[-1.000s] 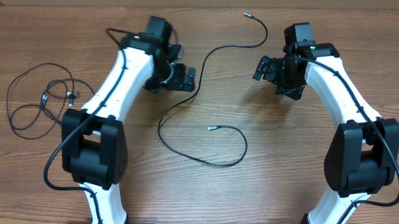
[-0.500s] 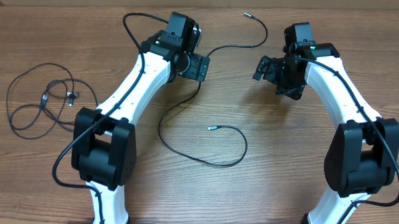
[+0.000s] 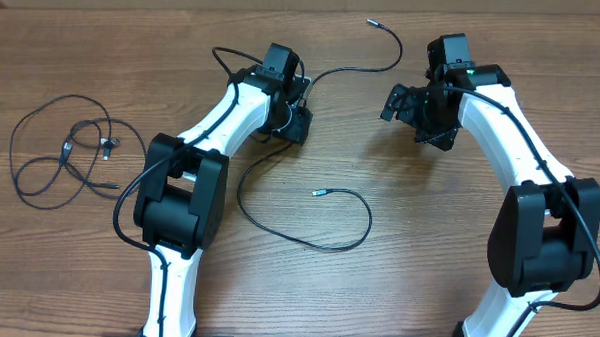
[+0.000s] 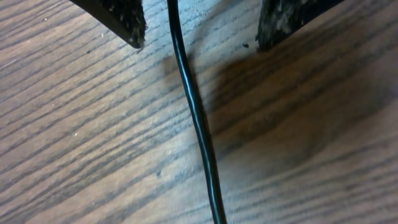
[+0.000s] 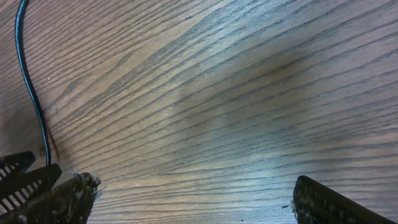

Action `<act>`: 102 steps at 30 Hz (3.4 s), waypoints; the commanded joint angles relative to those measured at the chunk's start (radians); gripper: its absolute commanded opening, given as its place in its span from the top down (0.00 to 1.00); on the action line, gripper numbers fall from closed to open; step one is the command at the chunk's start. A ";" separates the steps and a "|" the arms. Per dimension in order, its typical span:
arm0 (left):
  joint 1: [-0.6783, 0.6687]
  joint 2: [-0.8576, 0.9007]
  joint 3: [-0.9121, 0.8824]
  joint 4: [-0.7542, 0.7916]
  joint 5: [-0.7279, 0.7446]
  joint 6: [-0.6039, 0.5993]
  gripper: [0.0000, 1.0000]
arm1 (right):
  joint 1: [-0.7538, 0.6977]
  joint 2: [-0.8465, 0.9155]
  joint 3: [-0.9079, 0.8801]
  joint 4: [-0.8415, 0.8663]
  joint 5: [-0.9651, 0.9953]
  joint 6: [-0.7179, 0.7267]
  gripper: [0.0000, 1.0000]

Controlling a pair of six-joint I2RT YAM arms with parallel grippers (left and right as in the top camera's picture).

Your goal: Untangle cables

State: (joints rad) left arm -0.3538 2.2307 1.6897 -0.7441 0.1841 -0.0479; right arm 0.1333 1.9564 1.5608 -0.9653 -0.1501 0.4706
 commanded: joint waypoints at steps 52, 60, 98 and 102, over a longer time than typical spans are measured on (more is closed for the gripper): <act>-0.078 -0.187 0.186 -0.187 -0.288 -0.015 0.96 | 0.002 -0.003 -0.002 0.003 0.003 0.000 0.00; -0.078 -0.576 0.259 0.033 -0.352 0.026 0.96 | 0.002 -0.003 -0.002 0.003 0.003 0.000 0.00; -0.079 -0.098 0.256 -0.897 -0.146 -0.176 0.49 | 0.002 -0.003 -0.002 0.003 0.003 0.000 0.00; -0.079 -0.097 0.241 -0.917 -0.202 -0.208 0.34 | 0.002 -0.003 -0.002 0.003 0.003 0.000 0.00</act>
State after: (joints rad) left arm -0.4259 2.1284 1.9373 -1.6535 0.0181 -0.2340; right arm 0.1329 1.9564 1.5608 -0.9653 -0.1501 0.4709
